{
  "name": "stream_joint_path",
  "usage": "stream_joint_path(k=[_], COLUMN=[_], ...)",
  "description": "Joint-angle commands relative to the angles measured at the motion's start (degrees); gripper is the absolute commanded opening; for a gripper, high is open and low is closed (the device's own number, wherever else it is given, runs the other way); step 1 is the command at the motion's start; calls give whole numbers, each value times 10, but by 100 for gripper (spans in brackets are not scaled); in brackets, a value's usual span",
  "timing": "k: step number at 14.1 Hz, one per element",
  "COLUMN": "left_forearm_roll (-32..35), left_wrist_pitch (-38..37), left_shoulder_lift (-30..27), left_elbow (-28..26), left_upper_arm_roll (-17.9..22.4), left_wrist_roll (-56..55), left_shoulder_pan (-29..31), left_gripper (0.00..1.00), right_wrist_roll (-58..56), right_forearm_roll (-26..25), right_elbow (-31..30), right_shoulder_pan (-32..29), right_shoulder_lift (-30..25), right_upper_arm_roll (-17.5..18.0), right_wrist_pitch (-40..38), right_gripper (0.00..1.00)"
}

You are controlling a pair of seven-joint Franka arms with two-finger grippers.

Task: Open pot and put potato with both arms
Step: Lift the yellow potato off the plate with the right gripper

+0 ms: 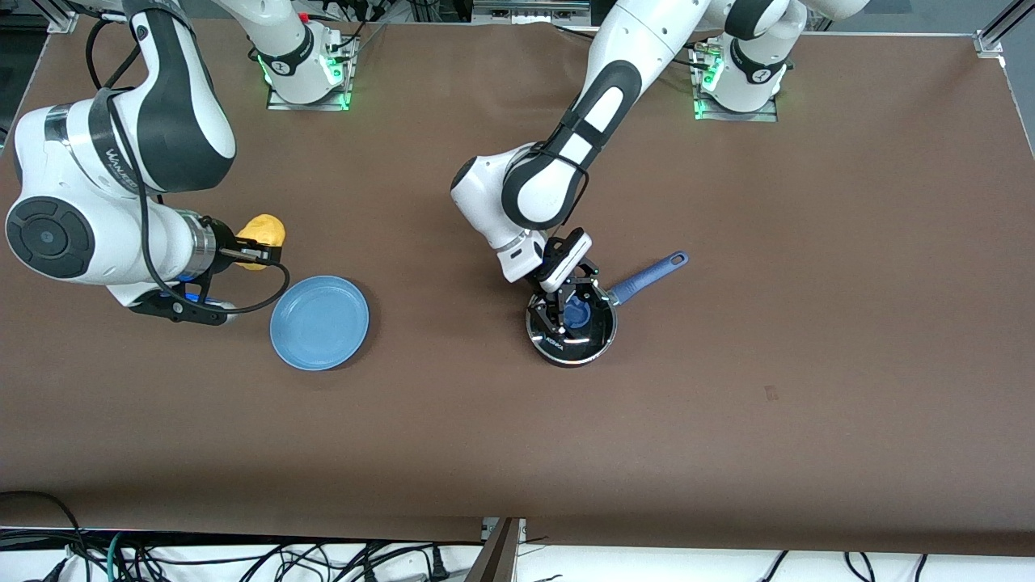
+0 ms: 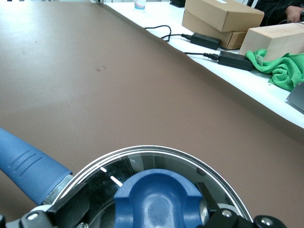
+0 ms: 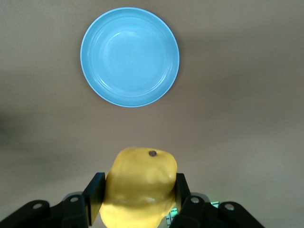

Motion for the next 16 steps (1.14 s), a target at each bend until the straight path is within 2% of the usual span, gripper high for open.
stream_joint_path(k=[1,3,5,7,9,11,12,16], left_forearm_roll=[3,3,3,3,3,4,4,4], left_wrist_pitch=[16,16,16,16,16,16,16,17], left_shoulder_lift=[55,55,55,55,55,55,55,55], left_elbow=[19,19,19,19,19,18,18,18], left_upper_arm_roll=[6,6,7,7,7,7,7,7], left_wrist_roll=[-17,-16,-16,-16,-15,-14,-13,-9], left_shoulder_pan=[-3,-3,-3,-3,-3,-3,-3,-2], left_gripper=[74,59,51,38,32,13,0,0], right_wrist_roll=[-2,-5,-5,-5,-5,-4,-4,-5], right_forearm_roll=[3,3,3,2,3,3,3,3], right_elbow=[1,1,1,1,1,1,1,1], right_shoulder_pan=[-3,-4,-4,-4,-4,-4,-4,-4], right_shoulder_lift=[-2,-2,-2,-2,-2,-2,-2,-2], right_upper_arm_roll=[0,0,0,-1,-1,-1,-1,-1], right_wrist_pitch=[-7,-6,-6,-6,-6,-6,-6,-6], right_gripper=[65,65,65,65,65,65,65,65])
